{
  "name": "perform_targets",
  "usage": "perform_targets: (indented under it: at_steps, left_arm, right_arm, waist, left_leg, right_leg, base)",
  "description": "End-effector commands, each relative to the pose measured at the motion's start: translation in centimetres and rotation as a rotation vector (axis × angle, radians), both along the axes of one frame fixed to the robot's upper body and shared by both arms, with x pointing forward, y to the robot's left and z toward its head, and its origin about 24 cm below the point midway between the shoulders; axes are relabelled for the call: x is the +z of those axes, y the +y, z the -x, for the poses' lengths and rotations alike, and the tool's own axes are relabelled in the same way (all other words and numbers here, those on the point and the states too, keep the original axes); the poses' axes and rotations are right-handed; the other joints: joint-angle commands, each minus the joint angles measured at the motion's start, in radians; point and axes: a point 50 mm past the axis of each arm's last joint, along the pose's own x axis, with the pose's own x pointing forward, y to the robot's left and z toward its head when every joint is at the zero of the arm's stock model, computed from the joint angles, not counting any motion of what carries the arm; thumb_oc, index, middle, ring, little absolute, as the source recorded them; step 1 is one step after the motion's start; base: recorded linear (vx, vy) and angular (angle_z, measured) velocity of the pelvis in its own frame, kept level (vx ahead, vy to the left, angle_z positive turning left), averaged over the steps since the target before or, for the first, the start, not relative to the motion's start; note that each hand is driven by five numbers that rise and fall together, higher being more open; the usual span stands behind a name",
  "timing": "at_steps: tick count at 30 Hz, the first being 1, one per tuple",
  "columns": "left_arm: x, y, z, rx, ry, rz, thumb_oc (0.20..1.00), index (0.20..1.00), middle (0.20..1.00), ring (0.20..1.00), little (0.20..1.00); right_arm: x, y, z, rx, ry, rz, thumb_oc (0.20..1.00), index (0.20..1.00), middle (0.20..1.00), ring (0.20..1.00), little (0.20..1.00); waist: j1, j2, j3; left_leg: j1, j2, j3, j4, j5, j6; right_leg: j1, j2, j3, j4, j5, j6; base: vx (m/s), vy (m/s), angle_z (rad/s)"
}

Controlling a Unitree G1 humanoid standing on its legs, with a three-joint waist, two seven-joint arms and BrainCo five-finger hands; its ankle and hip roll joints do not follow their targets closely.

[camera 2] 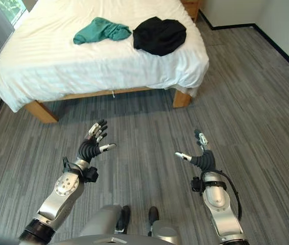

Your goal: Pick up bed clothes into laundry basket.

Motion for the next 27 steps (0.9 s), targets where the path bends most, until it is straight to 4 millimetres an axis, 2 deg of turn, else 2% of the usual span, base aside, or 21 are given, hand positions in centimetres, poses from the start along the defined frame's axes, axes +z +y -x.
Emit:
perform_targets:
  at_steps: [1, 2, 3, 5, 9, 10, 11, 12, 13, 14, 15, 16, 17, 18, 19, 20, 21, 22, 23, 26, 27]
  left_arm:
    - [1.7, 0.0, -0.5, 0.010, -0.088, 0.058, 1.000, 1.000, 1.000, 1.000, 1.000]
    - [1.4, -0.2, -0.5, 0.007, -0.078, 0.060, 1.000, 1.000, 1.000, 1.000, 1.000]
    - [1.4, -0.3, -0.5, 0.007, -0.079, 0.065, 1.000, 1.000, 1.000, 1.000, 1.000]
    - [1.5, -0.4, -0.4, 0.014, -0.087, 0.077, 1.000, 1.000, 1.000, 1.000, 1.000]
    - [1.1, -0.5, 0.0, 0.006, -0.067, 0.079, 1.000, 1.000, 1.000, 1.000, 1.000]
    - [1.1, -0.4, 0.1, -0.009, -0.063, 0.072, 1.000, 1.000, 1.000, 1.000, 1.000]
    - [1.2, -0.4, 0.1, -0.014, -0.066, 0.066, 1.000, 1.000, 1.000, 1.000, 1.000]
    - [1.3, -0.3, -0.1, -0.026, -0.074, 0.048, 1.000, 1.000, 1.000, 1.000, 1.000]
    - [1.3, -0.4, -0.1, -0.027, -0.073, 0.049, 1.000, 1.000, 1.000, 1.000, 1.000]
    - [1.6, -0.5, -0.3, -0.044, -0.086, 0.027, 1.000, 1.000, 1.000, 1.000, 1.000]
    - [2.0, -0.5, -0.6, -0.044, -0.109, 0.012, 1.000, 1.000, 1.000, 1.000, 1.000]
    - [2.3, -0.4, -0.8, -0.037, -0.123, 0.001, 1.000, 1.000, 1.000, 1.000, 1.000]
    - [2.3, -0.4, -0.8, -0.037, -0.123, 0.001, 1.000, 1.000, 1.000, 1.000, 1.000]
    - [2.8, -0.2, -1.1, -0.027, -0.148, -0.006, 1.000, 1.000, 1.000, 1.000, 1.000]
    - [2.9, -0.3, -1.1, -0.027, -0.149, -0.005, 1.000, 1.000, 1.000, 1.000, 1.000]
    - [2.9, -0.2, -1.1, -0.027, -0.150, -0.002, 1.000, 1.000, 1.000, 1.000, 1.000]
    - [2.6, -0.1, -1.0, -0.030, -0.140, 0.000, 1.000, 1.000, 1.000, 1.000, 1.000]
    - [2.3, 0.1, -0.8, -0.026, -0.123, 0.001, 1.000, 1.000, 1.000, 1.000, 1.000]
    - [2.3, 0.1, -0.8, -0.026, -0.123, 0.002, 1.000, 1.000, 1.000, 1.000, 1.000]
    - [1.6, 0.5, -0.5, -0.014, -0.098, 0.000, 1.000, 1.000, 1.000, 1.000, 1.000]
    - [1.1, 0.4, -0.1, -0.014, -0.080, 0.010, 1.000, 1.000, 1.000, 1.000, 1.000]
  right_arm:
    - [2.7, 0.6, -0.3, 0.065, -0.127, 0.027, 1.000, 1.000, 1.000, 1.000, 1.000]
    - [2.7, 0.6, -0.3, 0.066, -0.127, -0.004, 1.000, 1.000, 1.000, 1.000, 1.000]
    - [2.8, 0.6, -0.3, 0.070, -0.130, -0.015, 1.000, 1.000, 1.000, 1.000, 1.000]
    - [3.1, 0.8, -0.5, 0.073, -0.145, -0.031, 1.000, 1.000, 1.000, 1.000, 1.000]
    - [2.6, 1.3, -0.3, 0.087, -0.127, -0.014, 1.000, 1.000, 1.000, 1.000, 1.000]
    - [2.9, 1.4, -0.7, 0.087, -0.145, 0.016, 1.000, 1.000, 1.000, 1.000, 1.000]
    - [3.2, 1.5, -0.9, 0.089, -0.155, 0.039, 1.000, 1.000, 1.000, 1.000, 1.000]
    - [3.7, 1.5, -1.1, 0.093, -0.172, 0.083, 1.000, 1.000, 1.000, 1.000, 1.000]
    - [3.7, 1.4, -1.1, 0.092, -0.171, 0.084, 1.000, 1.000, 1.000, 1.000, 1.000]
    - [4.4, 1.5, -1.5, 0.088, -0.199, 0.130, 1.000, 1.000, 1.000, 1.000, 1.000]
    - [5.6, 0.8, -1.8, 0.045, -0.245, 0.229, 1.000, 1.000, 1.000, 1.000, 1.000]
    - [6.3, 0.3, -2.0, 0.011, -0.279, 0.286, 1.000, 1.000, 1.000, 1.000, 1.000]
    - [6.3, 0.3, -2.0, 0.011, -0.279, 0.286, 1.000, 1.000, 1.000, 1.000, 1.000]
    - [7.8, -0.6, -2.3, -0.055, -0.339, 0.321, 1.000, 1.000, 1.000, 1.000, 1.000]
    - [7.8, -0.6, -2.3, -0.056, -0.340, 0.322, 1.000, 1.000, 1.000, 1.000, 1.000]
    - [8.6, -0.9, -2.5, -0.063, -0.375, 0.233, 1.000, 1.000, 1.000, 1.000, 1.000]
    - [9.0, -1.1, -2.6, -0.073, -0.395, 0.201, 1.000, 1.000, 1.000, 1.000, 1.000]
    - [9.4, -1.4, -2.8, -0.091, -0.411, 0.212, 1.000, 1.000, 1.000, 1.000, 1.000]
    - [9.4, -1.4, -2.8, -0.090, -0.411, 0.212, 1.000, 1.000, 1.000, 1.000, 1.000]
    - [10.6, -2.4, -2.9, -0.158, -0.453, 0.300, 1.000, 1.000, 1.000, 1.000, 1.000]
    - [10.8, -3.0, -2.8, -0.214, -0.464, 0.333, 1.000, 1.000, 1.000, 1.000, 1.000]
  waist:
    - [0.026, 0.008, -0.032]
    - [0.039, 0.030, -0.038]
    - [0.043, 0.028, -0.039]
    - [0.046, 0.036, -0.059]
    - [0.059, 0.013, -0.091]
    - [0.074, -0.011, -0.099]
    - [0.071, -0.016, -0.098]
    - [0.059, -0.004, -0.086]
    - [0.055, -0.015, -0.087]
    - [0.040, 0.006, -0.074]
    - [0.009, 0.036, -0.058]
    - [-0.005, 0.049, -0.049]
    - [-0.006, 0.048, -0.049]
    - [-0.019, 0.062, -0.039]
    - [-0.029, 0.063, -0.038]
    - [-0.048, 0.052, -0.041]
    - [-0.050, 0.039, -0.045]
    - [-0.061, 0.034, -0.049]
    - [-0.062, 0.036, -0.047]
    - [-0.066, 0.026, -0.057]
    - [-0.061, 0.013, -0.088]
  left_leg:
    - [0.037, 0.029, 0.047, -0.264, 0.106, 0.013]
    - [0.000, 0.039, 0.086, -0.422, 0.171, 0.004]
    - [0.011, 0.027, 0.120, -0.504, 0.194, 0.004]
    - [0.012, 0.024, 0.158, -0.562, 0.200, 0.022]
    - [0.048, -0.014, 0.112, -0.569, 0.219, 0.053]
    - [0.093, -0.013, 0.109, -0.565, 0.196, 0.067]
    - [0.124, -0.017, 0.106, -0.566, 0.171, 0.075]
    - [0.163, -0.001, 0.103, -0.571, 0.161, 0.081]
    - [0.167, -0.017, 0.101, -0.570, 0.148, 0.083]
    - [0.203, 0.009, 0.093, -0.574, 0.144, 0.088]
    - [0.278, 0.030, 0.063, -0.583, 0.105, 0.091]
    - [0.298, 0.039, 0.050, -0.583, 0.095, 0.090]
    - [0.298, 0.037, 0.049, -0.583, 0.095, 0.090]
    - [0.335, 0.047, 0.042, -0.583, 0.068, 0.083]
    - [0.337, 0.046, 0.031, -0.583, 0.064, 0.082]
    - [0.371, 0.037, 0.012, -0.583, 0.025, 0.067]
    - [0.380, 0.029, 0.007, -0.583, 0.011, 0.060]
    - [0.409, 0.032, -0.014, -0.583, -0.020, 0.050]
    - [0.411, 0.034, -0.016, -0.583, -0.021, 0.050]
    - [0.468, 0.046, -0.040, -0.583, -0.083, 0.031]
    - [0.526, 0.062, -0.055, -0.583, -0.131, 0.028]
  right_leg:
    - [0.126, 0.013, 0.052, -0.051, -0.082, 0.102]
    - [0.161, 0.040, 0.073, -0.057, -0.115, 0.097]
    - [0.173, 0.036, 0.072, -0.057, -0.133, 0.100]
    - [0.203, 0.038, 0.073, -0.057, -0.163, 0.108]
    - [0.210, 0.027, 0.070, 0.029, -0.187, 0.119]
    - [0.161, 0.029, 0.053, 0.202, -0.138, 0.172]
    - [0.113, 0.024, 0.042, 0.314, -0.082, 0.217]
    - [0.061, 0.037, 0.036, 0.434, 0.013, 0.255]
    - [0.064, 0.023, 0.032, 0.444, -0.006, 0.257]
    - [0.017, 0.057, 0.031, 0.561, 0.084, 0.276]
    - [-0.097, 0.051, -0.027, 0.725, 0.064, 0.277]
    - [-0.148, 0.023, -0.068, 0.744, 0.047, 0.263]
    - [-0.148, 0.022, -0.069, 0.745, 0.045, 0.263]
    - [-0.227, -0.040, -0.133, 0.653, 0.013, 0.230]
    - [-0.219, -0.043, -0.143, 0.650, 0.007, 0.229]
    - [-0.252, -0.069, -0.182, 0.443, -0.009, 0.214]
    - [-0.263, -0.085, -0.190, 0.327, -0.006, 0.212]
    - [-0.257, -0.077, -0.193, 0.189, 0.023, 0.212]
    - [-0.251, -0.075, -0.196, 0.183, 0.026, 0.211]
    - [-0.278, -0.076, -0.196, 0.038, 0.104, 0.236]
    - [-0.228, -0.075, -0.169, -0.008, 0.127, 0.219]
  base:
    - [0.54, 0.042, -0.30]
    - [0.42, 0.011, -0.12]
    - [0.54, 0.025, -0.11]
    - [0.37, 0.062, -0.13]
    - [0.39, 0.062, -0.39]
    - [0.35, -0.002, -0.76]
    - [0.41, 0.018, -0.66]
    - [0.21, 0.029, -0.20]
    - [0.18, 0.042, -0.21]
    - [0.42, 0.084, 0.32]
    - [0.51, 0.095, 0.53]
    - [0.43, 0.073, 0.64]
    - [0.39, -0.006, 0.48]
    - [0.28, -0.022, 0.72]
    - [0.58, -0.115, 0.87]
    - [0.45, -0.168, 0.69]
    - [0.65, -0.244, 0.53]
    - [0.35, -0.151, 0.46]
    - [0.38, -0.144, 0.44]
    - [0.49, -0.185, 0.69]
    - [0.66, -0.301, 0.89]
